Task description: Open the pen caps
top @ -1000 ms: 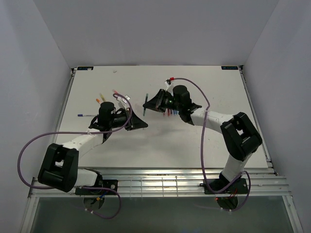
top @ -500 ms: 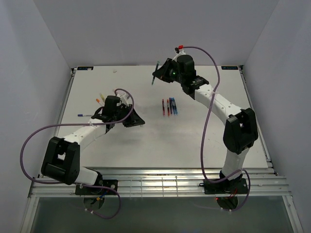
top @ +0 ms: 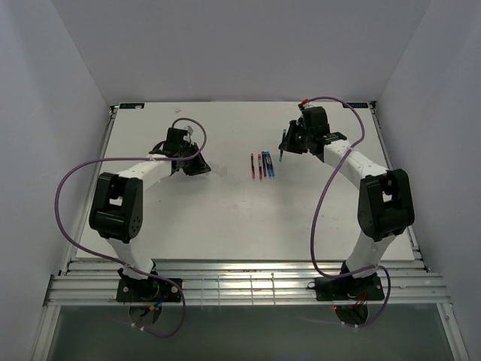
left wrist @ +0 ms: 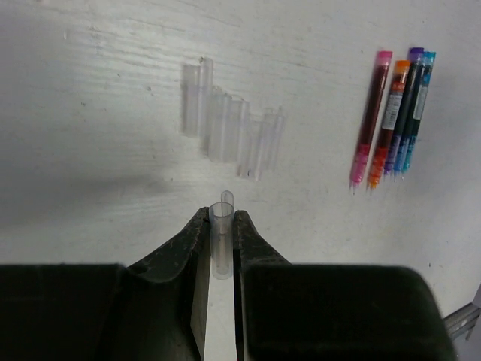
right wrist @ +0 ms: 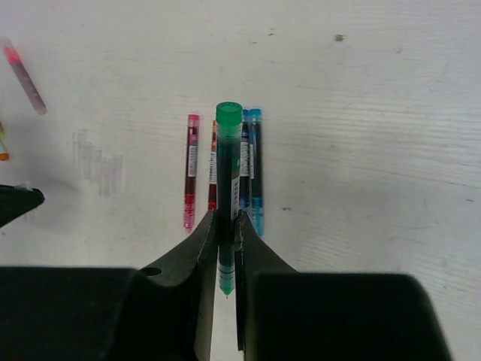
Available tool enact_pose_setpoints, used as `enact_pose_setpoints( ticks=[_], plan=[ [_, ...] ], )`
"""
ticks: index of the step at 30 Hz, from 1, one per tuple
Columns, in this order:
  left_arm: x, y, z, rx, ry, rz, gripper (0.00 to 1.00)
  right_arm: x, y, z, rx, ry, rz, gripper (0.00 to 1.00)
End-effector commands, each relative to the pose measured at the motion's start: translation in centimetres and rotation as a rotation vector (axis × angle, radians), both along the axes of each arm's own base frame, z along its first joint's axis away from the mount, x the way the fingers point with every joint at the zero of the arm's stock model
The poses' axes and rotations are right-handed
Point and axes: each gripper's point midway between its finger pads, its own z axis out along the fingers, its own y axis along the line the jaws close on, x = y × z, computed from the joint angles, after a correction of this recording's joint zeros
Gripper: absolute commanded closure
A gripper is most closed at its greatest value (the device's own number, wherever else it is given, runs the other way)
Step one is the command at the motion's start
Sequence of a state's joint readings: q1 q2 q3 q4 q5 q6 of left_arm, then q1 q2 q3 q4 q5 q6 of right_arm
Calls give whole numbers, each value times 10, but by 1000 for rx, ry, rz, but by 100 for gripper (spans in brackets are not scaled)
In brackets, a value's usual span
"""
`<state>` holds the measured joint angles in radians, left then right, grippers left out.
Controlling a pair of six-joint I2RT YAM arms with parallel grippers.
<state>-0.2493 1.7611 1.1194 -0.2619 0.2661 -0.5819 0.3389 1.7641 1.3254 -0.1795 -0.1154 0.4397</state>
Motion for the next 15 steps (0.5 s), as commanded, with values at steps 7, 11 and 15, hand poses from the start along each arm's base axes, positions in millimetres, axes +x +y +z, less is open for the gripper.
enact_pose_setpoints(
  ticks=[7, 11, 15],
  plan=[
    [54, 15, -5, 123, -74, 38, 84, 14, -38, -17, -86, -26, 55, 92],
    [63, 16, -20, 140, -58, 30, 78, 17, -42, -34, -85, 5, 65, 92],
    [71, 19, -31, 162, -51, 26, 71, 21, -41, -48, -72, 31, 91, 92]
  ],
)
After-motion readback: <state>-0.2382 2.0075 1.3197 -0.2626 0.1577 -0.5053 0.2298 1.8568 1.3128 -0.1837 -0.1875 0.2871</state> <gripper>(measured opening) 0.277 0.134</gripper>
